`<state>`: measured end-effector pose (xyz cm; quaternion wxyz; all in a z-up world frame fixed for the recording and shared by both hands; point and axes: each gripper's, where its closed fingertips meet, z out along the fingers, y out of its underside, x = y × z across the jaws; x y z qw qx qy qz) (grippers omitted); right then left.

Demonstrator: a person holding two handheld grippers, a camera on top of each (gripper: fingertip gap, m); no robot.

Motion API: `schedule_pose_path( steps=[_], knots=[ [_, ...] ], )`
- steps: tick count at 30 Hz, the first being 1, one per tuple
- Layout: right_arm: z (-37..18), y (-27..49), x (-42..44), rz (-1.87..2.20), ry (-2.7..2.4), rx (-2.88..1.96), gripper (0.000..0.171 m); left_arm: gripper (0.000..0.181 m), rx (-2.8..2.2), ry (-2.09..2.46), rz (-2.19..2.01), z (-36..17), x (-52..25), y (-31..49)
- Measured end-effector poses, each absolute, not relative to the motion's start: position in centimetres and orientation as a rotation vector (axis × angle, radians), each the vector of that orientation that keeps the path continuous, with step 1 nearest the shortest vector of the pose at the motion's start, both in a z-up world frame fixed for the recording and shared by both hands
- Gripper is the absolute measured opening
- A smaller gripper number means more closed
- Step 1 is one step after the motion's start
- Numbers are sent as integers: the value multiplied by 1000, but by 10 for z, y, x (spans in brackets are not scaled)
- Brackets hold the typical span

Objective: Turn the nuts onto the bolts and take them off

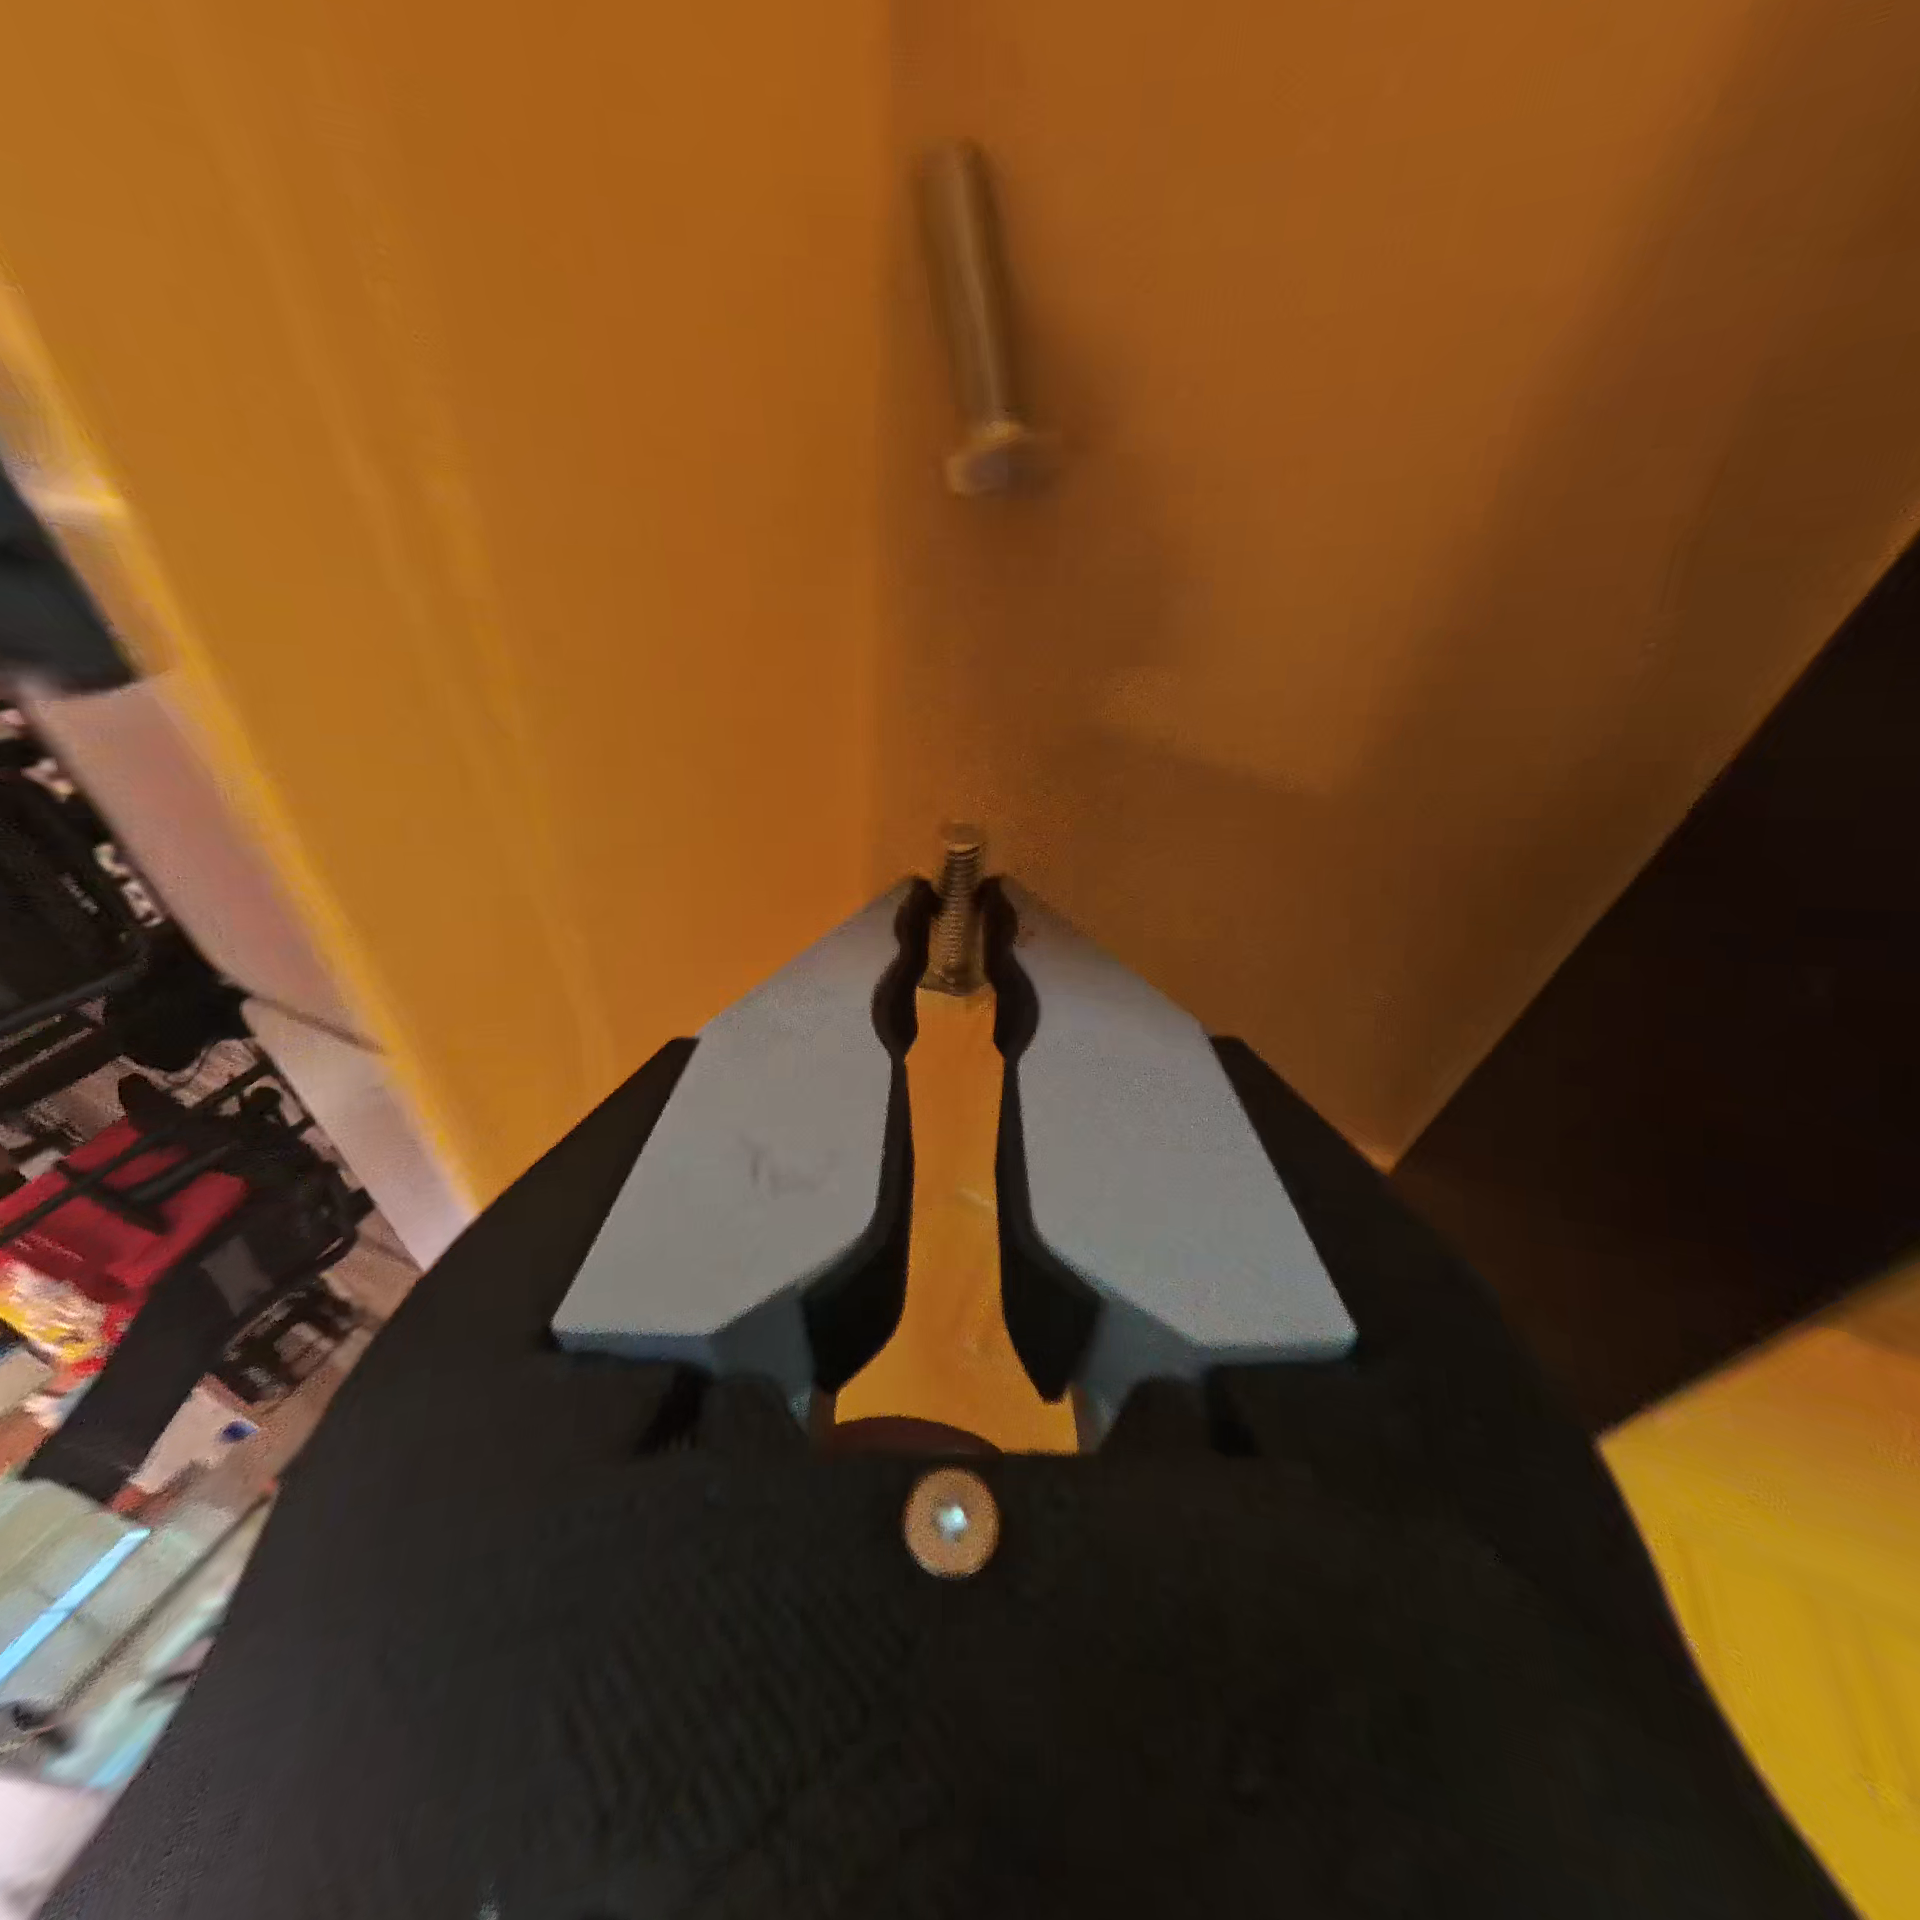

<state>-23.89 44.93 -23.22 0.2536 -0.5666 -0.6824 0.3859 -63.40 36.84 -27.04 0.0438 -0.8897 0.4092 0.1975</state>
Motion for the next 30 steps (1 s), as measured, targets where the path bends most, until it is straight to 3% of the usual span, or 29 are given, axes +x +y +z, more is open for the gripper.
schedule_pose_path(
  steps=[1, 4, 7, 9, 16, 23, 30],
  knots=[
    [-230, 448, -239, 1072, -1844, -1531, 37, 7, -2660, 1149, 610, -256, -630, 373],
    [-219, 443, -240, 1179, -1793, -1507, 37, 7, -2391, 771, 450, -190, -587, 390],
    [-196, 433, -242, 1301, -1739, -1413, 37, 7, -1975, 505, -344, -99, -447, 392],
    [-176, 416, -237, 1415, -1744, -1303, 35, 7, -1800, 425, -628, -68, -375, 386],
    [-121, 400, -216, 1623, -1581, -1096, 26, 7, -1797, 498, -444, -125, -242, 386],
    [-129, 391, -209, 1650, -1627, -1103, 26, 7, -1781, 497, -362, -143, -212, 395],
    [-137, 390, -210, 1611, -1664, -1121, 8, 7, -1762, 512, -405, -149, -200, 399]
  ],
)
